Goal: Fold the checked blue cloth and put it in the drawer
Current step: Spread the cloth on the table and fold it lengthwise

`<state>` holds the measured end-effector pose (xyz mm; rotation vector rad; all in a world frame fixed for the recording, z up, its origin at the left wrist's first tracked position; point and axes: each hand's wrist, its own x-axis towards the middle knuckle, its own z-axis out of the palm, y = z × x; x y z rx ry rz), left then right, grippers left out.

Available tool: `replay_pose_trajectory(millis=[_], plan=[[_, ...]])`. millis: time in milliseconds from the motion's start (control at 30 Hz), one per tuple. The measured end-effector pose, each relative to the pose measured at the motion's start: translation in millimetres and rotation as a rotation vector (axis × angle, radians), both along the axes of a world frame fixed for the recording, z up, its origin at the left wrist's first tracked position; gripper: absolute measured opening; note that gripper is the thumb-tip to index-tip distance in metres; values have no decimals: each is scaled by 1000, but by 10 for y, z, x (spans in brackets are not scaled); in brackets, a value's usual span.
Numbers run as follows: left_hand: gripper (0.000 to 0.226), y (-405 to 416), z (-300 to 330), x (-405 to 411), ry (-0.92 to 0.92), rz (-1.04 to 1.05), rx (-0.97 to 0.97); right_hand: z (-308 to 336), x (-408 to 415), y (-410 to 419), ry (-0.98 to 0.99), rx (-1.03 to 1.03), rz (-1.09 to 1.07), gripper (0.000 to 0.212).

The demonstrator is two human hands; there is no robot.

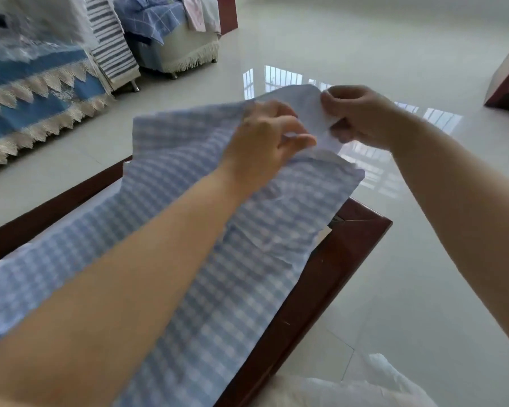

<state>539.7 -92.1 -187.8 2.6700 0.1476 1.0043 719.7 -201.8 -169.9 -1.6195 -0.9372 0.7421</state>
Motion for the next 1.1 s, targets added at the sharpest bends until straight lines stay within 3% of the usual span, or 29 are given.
replay_pose_trajectory(millis=[33,100,200,267,300,367,433,567,667,767,867,933,1033,1100], plan=[[38,79,114,24,-2,-30,-75,-9,87,-9,65,-8,-66,31],[42,250,152,-74,-43,32,-142,-214,228,-48,-27,-155,-267,24],[35,634,-282,-501,-10,417,-199,-611,180,-114,-17,-376,-266,46],[36,927,-661,-834,292,716,-326,-740,106,-175,63,-390,-246,70],[41,1060,-808,-985,490,826,-381,-790,102,-203,102,-350,-253,69],[55,1292,-964,-1198,767,928,-402,-831,86,-221,88,-300,-245,45],[66,1516,-1026,-1297,857,930,-380,-859,68,-209,-56,-324,-271,36],[65,1782,-1025,-1351,826,937,-392,-854,-11,-123,-161,-299,-287,51],[57,1860,-1002,-1339,743,958,-367,-864,15,-185,-80,-271,-191,41],[51,1990,-1022,-1311,664,980,-393,-951,78,-234,10,-221,-228,24],[40,2157,-1058,-1276,583,973,-447,-1053,84,-219,6,-187,-308,39],[41,2255,-1083,-1250,526,939,-504,-1100,44,-218,-63,-144,-376,44],[51,2351,-1089,-1201,464,874,-676,-1176,5,-203,-224,-96,-438,23],[50,2398,-1129,-1199,457,880,-718,-1223,18,-189,-277,-116,-444,25]])
